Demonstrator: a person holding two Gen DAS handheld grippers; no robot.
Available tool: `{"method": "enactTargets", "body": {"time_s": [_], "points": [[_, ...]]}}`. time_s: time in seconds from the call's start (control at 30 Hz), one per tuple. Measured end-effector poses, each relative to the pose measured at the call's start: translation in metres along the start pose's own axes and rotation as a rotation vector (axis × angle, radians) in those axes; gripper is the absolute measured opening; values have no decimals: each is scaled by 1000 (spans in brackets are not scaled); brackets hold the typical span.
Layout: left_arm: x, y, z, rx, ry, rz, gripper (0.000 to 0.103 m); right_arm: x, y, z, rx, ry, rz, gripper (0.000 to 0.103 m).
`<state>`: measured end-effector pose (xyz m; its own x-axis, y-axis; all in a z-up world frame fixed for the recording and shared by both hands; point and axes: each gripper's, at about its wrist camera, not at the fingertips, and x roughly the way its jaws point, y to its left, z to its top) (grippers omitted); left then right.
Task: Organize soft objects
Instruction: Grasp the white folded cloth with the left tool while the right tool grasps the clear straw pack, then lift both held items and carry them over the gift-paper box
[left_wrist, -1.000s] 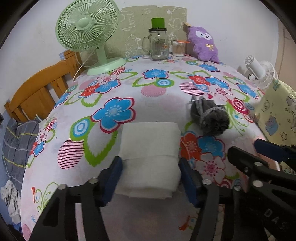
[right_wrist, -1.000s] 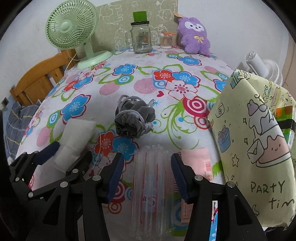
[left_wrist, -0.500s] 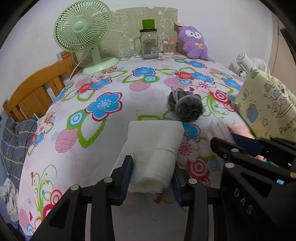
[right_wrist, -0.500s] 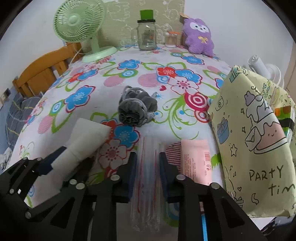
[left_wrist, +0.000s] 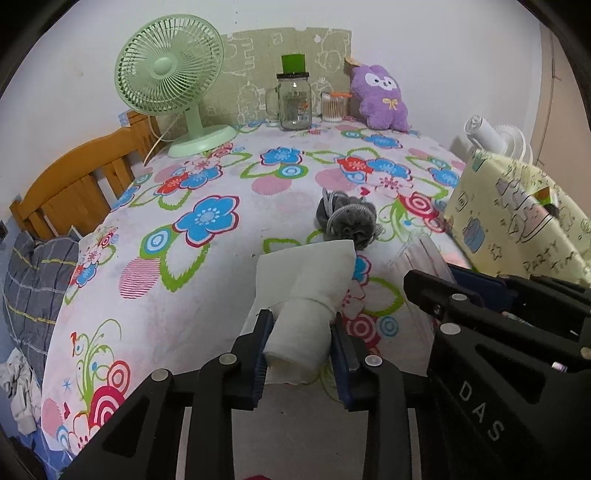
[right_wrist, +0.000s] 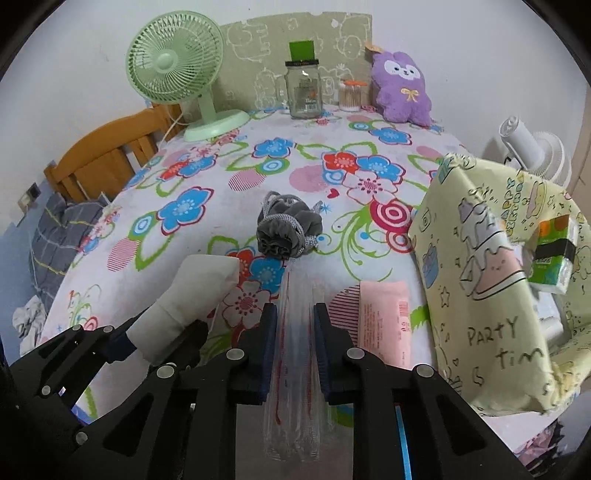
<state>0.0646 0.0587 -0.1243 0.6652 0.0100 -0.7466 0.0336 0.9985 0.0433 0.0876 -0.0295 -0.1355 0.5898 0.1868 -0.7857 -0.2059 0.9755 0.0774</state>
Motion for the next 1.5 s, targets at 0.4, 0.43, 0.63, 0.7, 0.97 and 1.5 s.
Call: {"method": "enactTargets", "body": {"time_s": [0.4, 0.43, 0.63, 0.7, 0.97, 1.5], "points": [[-30, -11, 7, -15, -56, -18, 25, -35, -6, 4, -12, -56, 9, 23], [-34, -12, 8, -16, -63, -20, 25, -38, -6, 4, -14, -60, 8, 23], [-49, -16, 16, -25, -93, -26, 25, -56, -6, 11, -21, -91, 10, 23], [-54, -17, 18, -28, -103, -28, 25, -63, -6, 13, -25, -103, 12, 23], [-72, -18, 29, -42, -136, -39, 25, -84, -5, 24, -57, -148, 7, 23], [-90, -33, 51, -31, -187, -38, 25, -109, -17, 41, -57, -210, 7, 23]]}}
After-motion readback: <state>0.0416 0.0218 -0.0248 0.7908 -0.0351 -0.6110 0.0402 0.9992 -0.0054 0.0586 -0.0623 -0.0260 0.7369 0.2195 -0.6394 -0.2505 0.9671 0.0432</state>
